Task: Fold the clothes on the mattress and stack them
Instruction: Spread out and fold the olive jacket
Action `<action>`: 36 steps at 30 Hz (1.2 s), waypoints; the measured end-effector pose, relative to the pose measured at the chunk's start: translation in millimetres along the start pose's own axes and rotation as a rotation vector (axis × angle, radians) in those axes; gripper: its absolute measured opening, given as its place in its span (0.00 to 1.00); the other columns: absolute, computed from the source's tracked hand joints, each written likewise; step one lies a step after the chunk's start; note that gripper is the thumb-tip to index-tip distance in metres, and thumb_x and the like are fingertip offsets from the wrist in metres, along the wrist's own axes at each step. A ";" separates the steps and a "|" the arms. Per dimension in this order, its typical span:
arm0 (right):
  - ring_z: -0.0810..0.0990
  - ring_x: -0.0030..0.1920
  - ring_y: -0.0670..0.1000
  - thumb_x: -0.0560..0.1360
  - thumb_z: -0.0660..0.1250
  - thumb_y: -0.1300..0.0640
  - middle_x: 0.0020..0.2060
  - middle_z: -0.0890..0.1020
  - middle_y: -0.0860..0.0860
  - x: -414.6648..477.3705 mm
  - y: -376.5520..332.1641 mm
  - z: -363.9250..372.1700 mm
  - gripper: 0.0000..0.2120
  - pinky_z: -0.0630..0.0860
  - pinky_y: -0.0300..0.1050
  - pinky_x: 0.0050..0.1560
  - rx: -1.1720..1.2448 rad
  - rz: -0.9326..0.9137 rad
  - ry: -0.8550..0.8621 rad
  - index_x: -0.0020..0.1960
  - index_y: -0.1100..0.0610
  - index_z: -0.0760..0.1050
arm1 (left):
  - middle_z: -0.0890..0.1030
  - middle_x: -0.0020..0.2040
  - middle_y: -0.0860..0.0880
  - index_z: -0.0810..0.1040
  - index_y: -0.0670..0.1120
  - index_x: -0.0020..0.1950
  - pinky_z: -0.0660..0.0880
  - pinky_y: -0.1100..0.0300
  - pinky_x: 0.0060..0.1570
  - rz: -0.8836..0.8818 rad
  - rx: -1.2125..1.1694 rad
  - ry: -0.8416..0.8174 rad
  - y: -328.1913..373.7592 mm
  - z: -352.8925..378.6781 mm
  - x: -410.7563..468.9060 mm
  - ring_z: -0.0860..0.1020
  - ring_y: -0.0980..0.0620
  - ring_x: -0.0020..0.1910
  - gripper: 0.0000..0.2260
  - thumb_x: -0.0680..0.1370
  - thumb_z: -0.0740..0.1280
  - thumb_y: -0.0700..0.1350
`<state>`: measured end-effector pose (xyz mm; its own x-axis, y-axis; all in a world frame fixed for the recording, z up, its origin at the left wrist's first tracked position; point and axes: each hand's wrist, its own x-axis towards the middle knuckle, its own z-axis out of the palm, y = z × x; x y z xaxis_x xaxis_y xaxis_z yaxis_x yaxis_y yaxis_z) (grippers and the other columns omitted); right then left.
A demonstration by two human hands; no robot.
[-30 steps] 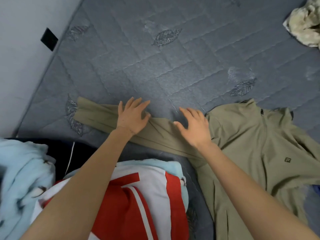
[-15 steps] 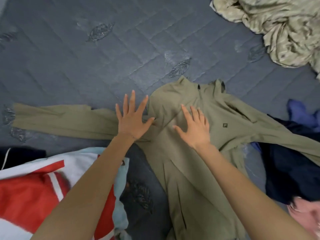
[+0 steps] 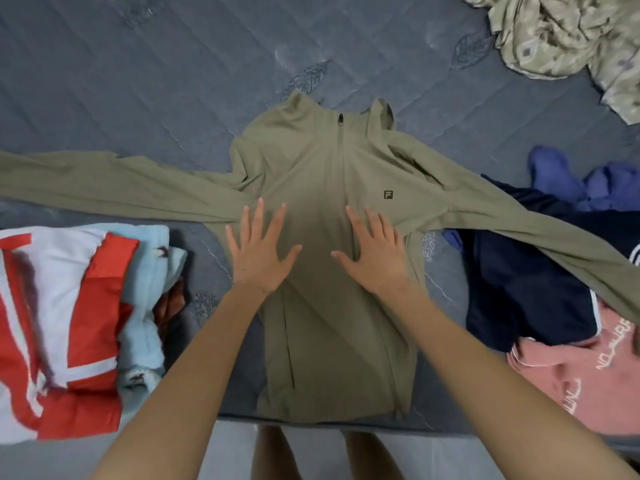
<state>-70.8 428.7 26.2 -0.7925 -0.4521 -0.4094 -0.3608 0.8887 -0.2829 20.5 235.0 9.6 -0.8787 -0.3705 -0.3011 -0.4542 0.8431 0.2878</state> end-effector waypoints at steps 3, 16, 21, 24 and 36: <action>0.44 0.79 0.55 0.77 0.59 0.35 0.80 0.49 0.51 -25.2 15.7 15.2 0.40 0.46 0.57 0.77 0.031 0.028 -0.028 0.80 0.43 0.41 | 0.43 0.80 0.51 0.46 0.59 0.79 0.39 0.40 0.74 -0.110 -0.070 -0.073 6.5 21.4 -37.6 0.41 0.48 0.78 0.33 0.79 0.59 0.61; 0.45 0.79 0.55 0.76 0.60 0.33 0.80 0.44 0.51 -123.3 24.5 108.1 0.43 0.47 0.59 0.77 0.065 0.188 -0.170 0.79 0.43 0.37 | 0.70 0.70 0.39 0.60 0.43 0.76 0.70 0.48 0.62 -0.461 -0.506 -0.196 -12.9 100.7 -153.6 0.70 0.40 0.68 0.30 0.78 0.68 0.46; 0.42 0.79 0.55 0.76 0.61 0.34 0.80 0.45 0.52 -154.7 18.5 132.4 0.43 0.44 0.59 0.77 0.059 0.206 -0.122 0.80 0.44 0.39 | 0.79 0.47 0.37 0.73 0.37 0.51 0.72 0.50 0.44 -0.481 -0.533 -0.129 -27.5 115.0 -185.5 0.78 0.38 0.49 0.06 0.79 0.64 0.40; 0.42 0.79 0.55 0.76 0.62 0.36 0.80 0.46 0.52 -164.6 13.6 138.8 0.42 0.43 0.58 0.77 0.075 0.203 -0.086 0.80 0.45 0.42 | 0.77 0.40 0.36 0.68 0.40 0.43 0.62 0.52 0.36 -0.509 -0.593 0.078 -34.9 112.8 -202.1 0.76 0.37 0.42 0.07 0.81 0.61 0.38; 0.43 0.79 0.54 0.76 0.64 0.37 0.80 0.47 0.51 -189.8 -3.2 154.6 0.40 0.42 0.57 0.77 0.127 0.202 -0.061 0.80 0.45 0.46 | 0.79 0.48 0.42 0.73 0.39 0.55 0.67 0.54 0.45 -0.523 -0.630 0.149 -88.2 104.3 -219.2 0.77 0.40 0.49 0.09 0.83 0.58 0.42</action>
<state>156.8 499.8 -29.3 -0.8099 -0.2730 -0.5191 -0.1297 0.9465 -0.2954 268.5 282.5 -44.7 -0.5218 -0.7390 -0.4261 -0.7673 0.1883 0.6130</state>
